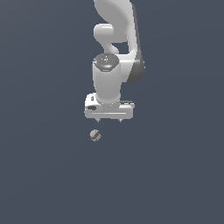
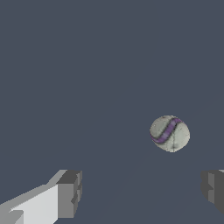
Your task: Pick up the object and move it to a goal position.
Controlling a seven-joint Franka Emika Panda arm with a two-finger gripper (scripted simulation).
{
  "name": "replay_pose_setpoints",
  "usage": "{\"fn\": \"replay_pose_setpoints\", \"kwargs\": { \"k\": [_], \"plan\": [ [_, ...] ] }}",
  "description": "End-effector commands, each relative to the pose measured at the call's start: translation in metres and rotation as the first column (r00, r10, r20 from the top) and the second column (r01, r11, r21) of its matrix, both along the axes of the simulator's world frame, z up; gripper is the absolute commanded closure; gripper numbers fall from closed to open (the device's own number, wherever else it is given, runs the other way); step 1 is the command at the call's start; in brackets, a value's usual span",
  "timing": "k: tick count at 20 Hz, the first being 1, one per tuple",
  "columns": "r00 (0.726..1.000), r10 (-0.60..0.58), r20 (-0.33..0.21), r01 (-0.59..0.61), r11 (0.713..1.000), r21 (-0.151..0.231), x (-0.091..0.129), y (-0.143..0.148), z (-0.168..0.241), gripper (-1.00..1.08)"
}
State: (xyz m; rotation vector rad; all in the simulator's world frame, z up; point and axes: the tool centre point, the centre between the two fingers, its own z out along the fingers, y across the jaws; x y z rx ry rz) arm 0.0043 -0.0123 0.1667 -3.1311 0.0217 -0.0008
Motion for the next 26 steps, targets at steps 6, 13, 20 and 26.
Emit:
{"fn": "replay_pose_setpoints", "kwargs": {
  "k": [6, 13, 20, 26],
  "plan": [
    [1.0, 0.008, 0.024, -0.008, 1.0, -0.004, 0.005, 0.004, 0.012, -0.92],
    [0.998, 0.015, 0.063, -0.015, 1.0, -0.01, 0.013, 0.01, 0.032, -0.92],
    [0.997, 0.043, 0.058, -0.042, 0.999, -0.013, 0.013, 0.006, 0.027, -0.92],
    [0.992, 0.112, 0.051, -0.111, 0.994, -0.019, 0.014, -0.003, 0.016, -0.92]
  ]
}}
